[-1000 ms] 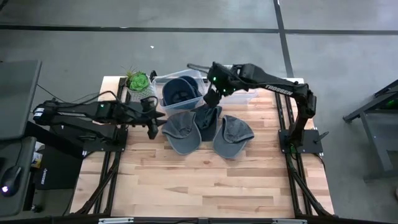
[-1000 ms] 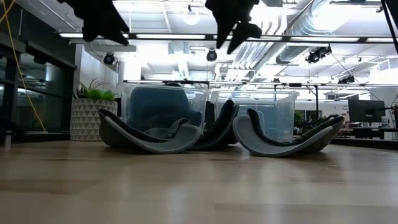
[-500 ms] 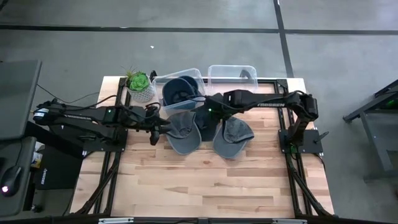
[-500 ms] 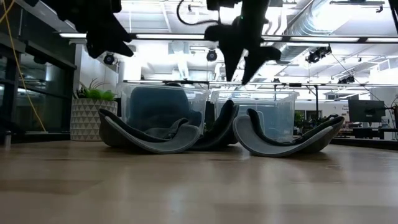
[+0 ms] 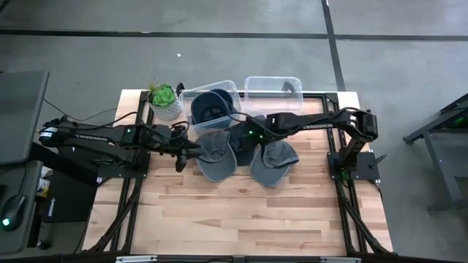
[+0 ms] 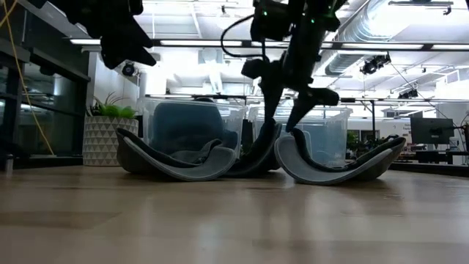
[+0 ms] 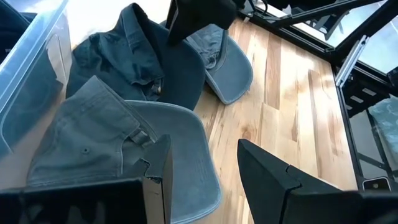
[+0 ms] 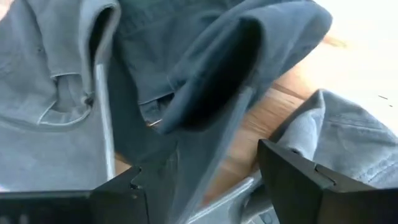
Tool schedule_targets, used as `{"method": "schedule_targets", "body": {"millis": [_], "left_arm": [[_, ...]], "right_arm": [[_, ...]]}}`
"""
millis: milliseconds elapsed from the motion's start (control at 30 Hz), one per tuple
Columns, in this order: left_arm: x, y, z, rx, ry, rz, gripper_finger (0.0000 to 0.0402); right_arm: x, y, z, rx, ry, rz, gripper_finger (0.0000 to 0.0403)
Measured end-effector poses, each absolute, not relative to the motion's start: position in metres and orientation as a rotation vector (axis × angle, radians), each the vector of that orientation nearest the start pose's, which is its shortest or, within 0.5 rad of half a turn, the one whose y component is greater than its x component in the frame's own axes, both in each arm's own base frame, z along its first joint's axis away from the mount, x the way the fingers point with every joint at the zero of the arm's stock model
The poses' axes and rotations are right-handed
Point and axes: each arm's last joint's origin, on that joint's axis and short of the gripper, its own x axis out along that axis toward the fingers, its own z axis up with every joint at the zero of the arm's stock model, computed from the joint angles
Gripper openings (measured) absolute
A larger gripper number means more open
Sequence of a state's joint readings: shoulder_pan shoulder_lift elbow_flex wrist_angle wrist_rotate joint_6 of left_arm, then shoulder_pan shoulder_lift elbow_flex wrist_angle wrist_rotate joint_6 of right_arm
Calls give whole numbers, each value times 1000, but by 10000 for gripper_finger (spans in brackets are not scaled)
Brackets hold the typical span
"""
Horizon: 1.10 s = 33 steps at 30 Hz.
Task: Pick & Place hat
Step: Put the dark blue cap into the left transparent bin
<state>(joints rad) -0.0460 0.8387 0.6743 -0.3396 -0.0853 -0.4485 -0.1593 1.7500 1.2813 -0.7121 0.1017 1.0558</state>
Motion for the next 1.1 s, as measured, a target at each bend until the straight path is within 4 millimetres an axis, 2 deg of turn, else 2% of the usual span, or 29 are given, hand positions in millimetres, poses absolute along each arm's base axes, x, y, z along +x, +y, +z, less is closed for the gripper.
{"method": "schedule_targets", "body": {"millis": [367,700,867,1100], "left_arm": [[180,-6,272,-407,485,150,128],[180,-6,272,-409,485,151,128],[180,-6,272,-412,484,152,128],[180,-6,272,-425,483,157,128]], "right_arm": [[347,-57,198,1014,883,-749,212],[346,-57,195,1004,901,-741,208],[345,-55,195,1010,923,-714,182],[345,-54,195,997,940,-690,122]]}}
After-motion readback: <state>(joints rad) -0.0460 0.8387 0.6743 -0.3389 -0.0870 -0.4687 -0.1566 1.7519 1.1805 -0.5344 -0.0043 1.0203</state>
